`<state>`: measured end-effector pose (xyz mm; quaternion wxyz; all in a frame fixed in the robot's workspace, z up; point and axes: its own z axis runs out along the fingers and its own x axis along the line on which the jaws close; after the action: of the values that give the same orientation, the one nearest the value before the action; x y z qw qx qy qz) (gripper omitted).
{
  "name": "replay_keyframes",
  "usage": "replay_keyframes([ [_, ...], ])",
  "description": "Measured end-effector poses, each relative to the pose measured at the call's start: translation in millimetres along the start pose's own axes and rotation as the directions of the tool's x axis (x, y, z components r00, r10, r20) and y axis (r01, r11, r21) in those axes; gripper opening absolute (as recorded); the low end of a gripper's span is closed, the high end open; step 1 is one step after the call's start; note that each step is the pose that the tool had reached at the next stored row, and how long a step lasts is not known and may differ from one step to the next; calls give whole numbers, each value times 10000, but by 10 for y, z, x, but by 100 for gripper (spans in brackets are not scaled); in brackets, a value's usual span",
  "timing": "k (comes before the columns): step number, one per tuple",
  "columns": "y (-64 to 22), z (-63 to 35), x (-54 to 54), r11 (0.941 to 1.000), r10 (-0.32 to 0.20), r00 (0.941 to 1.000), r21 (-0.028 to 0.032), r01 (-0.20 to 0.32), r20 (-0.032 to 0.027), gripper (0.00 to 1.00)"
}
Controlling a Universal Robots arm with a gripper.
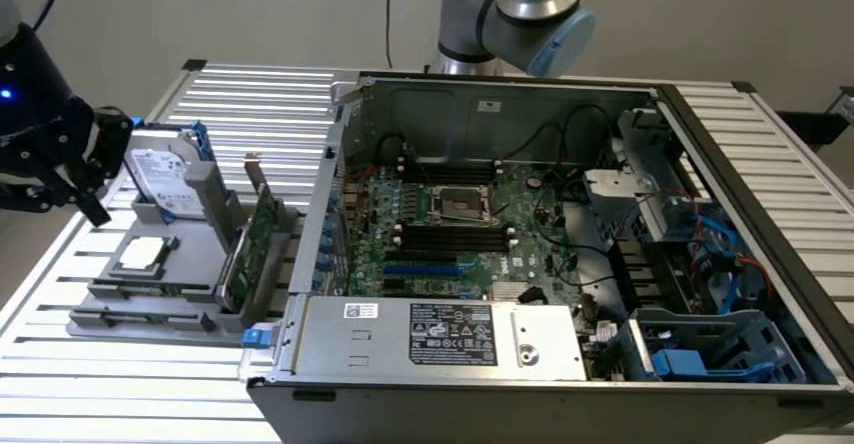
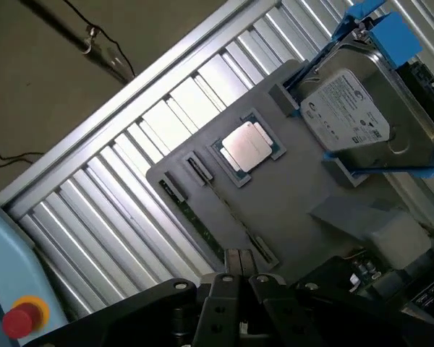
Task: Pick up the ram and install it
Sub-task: 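Pick up the ram and move it above insertion slot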
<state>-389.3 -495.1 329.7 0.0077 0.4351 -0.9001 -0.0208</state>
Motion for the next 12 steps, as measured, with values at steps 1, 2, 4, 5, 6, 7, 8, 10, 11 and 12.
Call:
replay_keyframes([
  [1, 0, 4, 0, 9998, -181, 9998, -1, 181, -7, 11],
  [2, -1, 7, 0, 9993, -365, 9993, -2, 365, -16, 11],
  [4, -1, 16, 0, 9974, -726, 9974, -4, 726, -32, 11],
  [5, -2, 19, 0, 9959, -903, 9959, -6, 903, -40, 11],
  [6, -2, 23, 0, 9941, -1083, 9941, -7, 1083, -48, 11],
  [7, -1, 27, 0, 9918, -1276, 9918, -9, 1276, -57, 11],
  [8, -1, 32, 0, 9894, -1454, 9893, -11, 1454, -64, 11],
  [10, -2, 40, 0, 9836, -1803, 9836, -15, 1803, -79, 11],
  [11, -2, 44, 0, 9802, -1981, 9801, -17, 1981, -87, 11],
  [12, -3, 49, 0, 9761, -2172, 9761, -20, 2172, -95, 11],
])
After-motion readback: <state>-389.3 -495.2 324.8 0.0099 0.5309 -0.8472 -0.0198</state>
